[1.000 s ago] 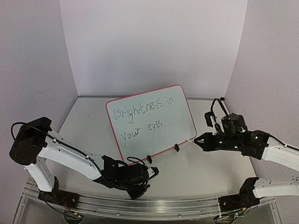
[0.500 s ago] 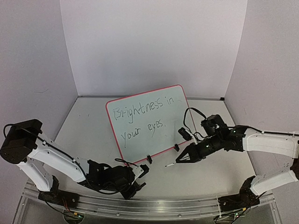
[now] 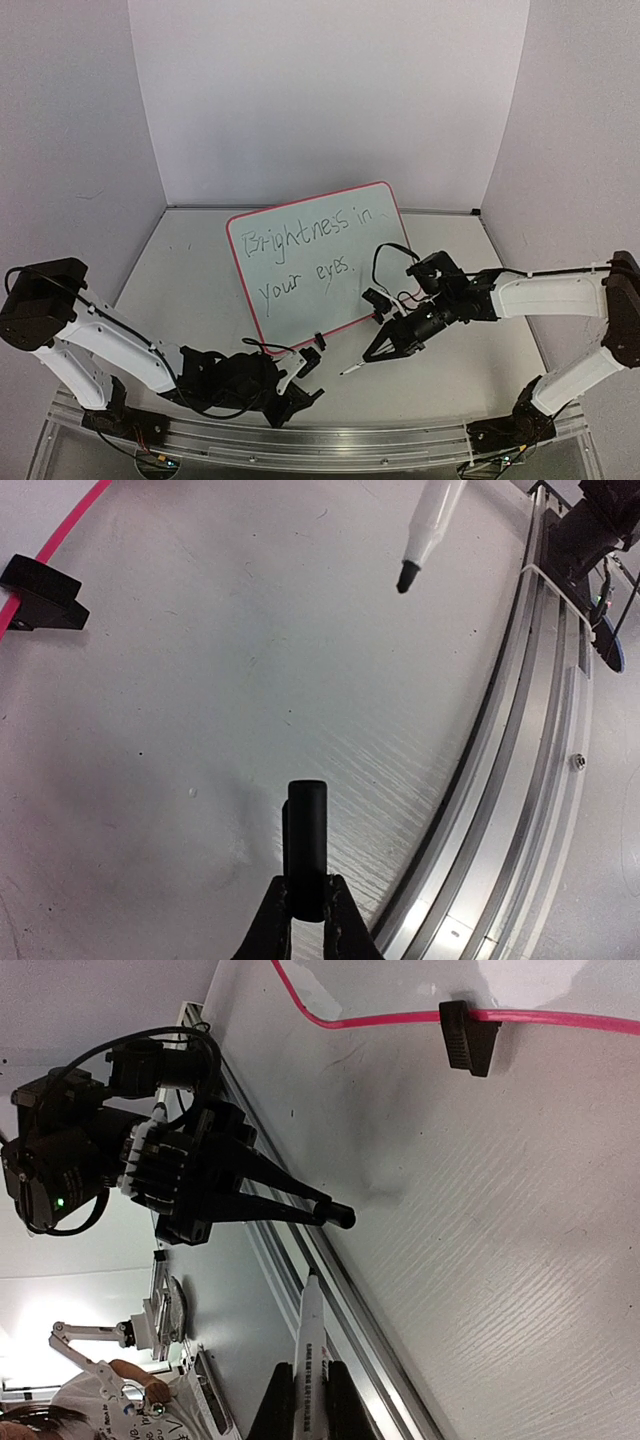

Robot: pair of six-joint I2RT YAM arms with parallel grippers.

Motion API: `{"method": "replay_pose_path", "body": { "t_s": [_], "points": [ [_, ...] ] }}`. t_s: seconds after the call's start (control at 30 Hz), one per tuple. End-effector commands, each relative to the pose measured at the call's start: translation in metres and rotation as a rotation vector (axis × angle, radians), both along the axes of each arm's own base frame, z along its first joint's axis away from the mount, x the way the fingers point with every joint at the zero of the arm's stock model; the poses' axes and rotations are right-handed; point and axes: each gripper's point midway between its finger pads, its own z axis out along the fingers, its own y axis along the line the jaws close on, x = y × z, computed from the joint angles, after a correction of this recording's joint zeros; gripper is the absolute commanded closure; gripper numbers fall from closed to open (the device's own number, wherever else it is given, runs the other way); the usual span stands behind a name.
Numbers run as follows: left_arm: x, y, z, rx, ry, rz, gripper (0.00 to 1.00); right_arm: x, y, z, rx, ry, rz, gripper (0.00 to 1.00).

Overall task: Write a sentence on the whiteboard
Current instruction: Insert the whiteboard marker without the cap into the whiteboard marker.

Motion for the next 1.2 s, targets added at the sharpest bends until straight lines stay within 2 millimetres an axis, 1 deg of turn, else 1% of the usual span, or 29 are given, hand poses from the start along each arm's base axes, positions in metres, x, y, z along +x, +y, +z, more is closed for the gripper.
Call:
{"method": "replay_pose_path", "body": {
  "t_s": [0.0, 0.2, 0.4, 0.6, 0.77, 1.17],
  "points": [
    [-0.001, -0.009, 0.021, -0.092, -0.008, -0.013, 1.0, 0.004, 0.016, 0.014, 0.071, -0.005, 0.04, 1.0],
    [-0.002, -0.008, 0.023, -0.106, -0.009, -0.015, 1.0, 0.002, 0.024, -0.003, 0.052, 0.027, 0.057, 1.0],
    [-0.002, -0.008, 0.024, -0.111, -0.012, -0.02, 1.0, 0.001, 0.029, -0.014, 0.047, 0.048, 0.072, 1.0],
    [-0.004, -0.009, 0.023, -0.112, -0.013, -0.029, 1.0, 0.001, 0.033, -0.015, 0.06, 0.061, 0.085, 1.0],
    [-0.004, -0.009, 0.024, -0.115, -0.013, -0.03, 1.0, 0.001, 0.033, -0.021, 0.049, 0.07, 0.085, 1.0],
    [-0.004, -0.01, 0.023, -0.115, -0.014, -0.035, 1.0, -0.001, 0.034, -0.029, 0.043, 0.091, 0.096, 1.0]
  ]
}}
